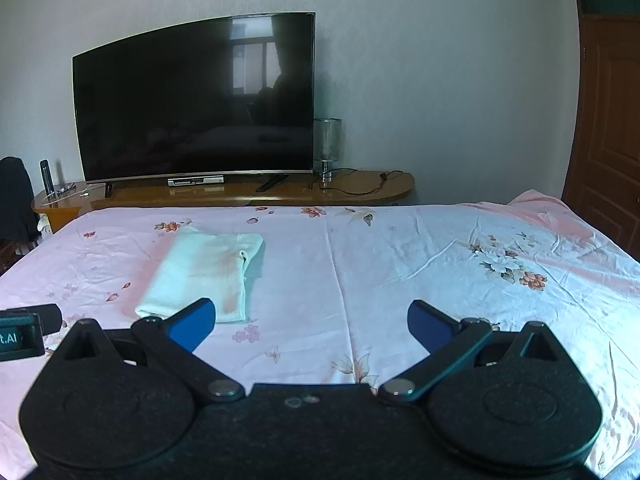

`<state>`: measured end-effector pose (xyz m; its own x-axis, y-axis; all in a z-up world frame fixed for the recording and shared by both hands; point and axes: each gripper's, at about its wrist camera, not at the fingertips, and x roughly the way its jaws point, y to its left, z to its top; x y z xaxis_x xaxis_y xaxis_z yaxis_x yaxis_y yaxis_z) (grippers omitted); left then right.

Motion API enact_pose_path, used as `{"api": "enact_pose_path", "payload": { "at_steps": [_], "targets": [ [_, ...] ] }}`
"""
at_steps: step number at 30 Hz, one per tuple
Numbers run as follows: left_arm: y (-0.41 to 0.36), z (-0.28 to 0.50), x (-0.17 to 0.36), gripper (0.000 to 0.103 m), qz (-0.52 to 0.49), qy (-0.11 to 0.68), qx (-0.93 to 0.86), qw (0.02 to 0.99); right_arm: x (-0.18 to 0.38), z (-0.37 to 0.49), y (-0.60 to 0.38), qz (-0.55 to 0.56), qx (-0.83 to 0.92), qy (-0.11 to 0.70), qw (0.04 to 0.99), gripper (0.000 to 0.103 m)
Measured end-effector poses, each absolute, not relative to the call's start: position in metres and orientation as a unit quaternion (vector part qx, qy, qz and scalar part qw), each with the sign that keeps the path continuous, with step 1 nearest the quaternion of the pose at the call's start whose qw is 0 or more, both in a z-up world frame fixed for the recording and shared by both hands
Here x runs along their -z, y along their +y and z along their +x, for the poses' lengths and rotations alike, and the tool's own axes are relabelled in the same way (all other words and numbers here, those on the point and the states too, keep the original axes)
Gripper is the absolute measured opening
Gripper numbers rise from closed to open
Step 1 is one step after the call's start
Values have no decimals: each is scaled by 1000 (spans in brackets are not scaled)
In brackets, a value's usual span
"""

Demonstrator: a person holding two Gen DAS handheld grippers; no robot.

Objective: Fold small clothes

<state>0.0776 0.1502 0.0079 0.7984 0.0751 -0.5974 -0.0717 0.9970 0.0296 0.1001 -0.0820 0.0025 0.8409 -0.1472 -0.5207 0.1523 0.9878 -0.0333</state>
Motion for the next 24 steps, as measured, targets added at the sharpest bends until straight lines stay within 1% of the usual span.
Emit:
{"api": "enact_pose_path", "payload": {
  "at_steps": [24],
  "targets": [
    [148, 89, 0, 103, 3, 322, -15, 947, 1, 104, -83, 4, 74, 278, 958, 102]
  ]
}}
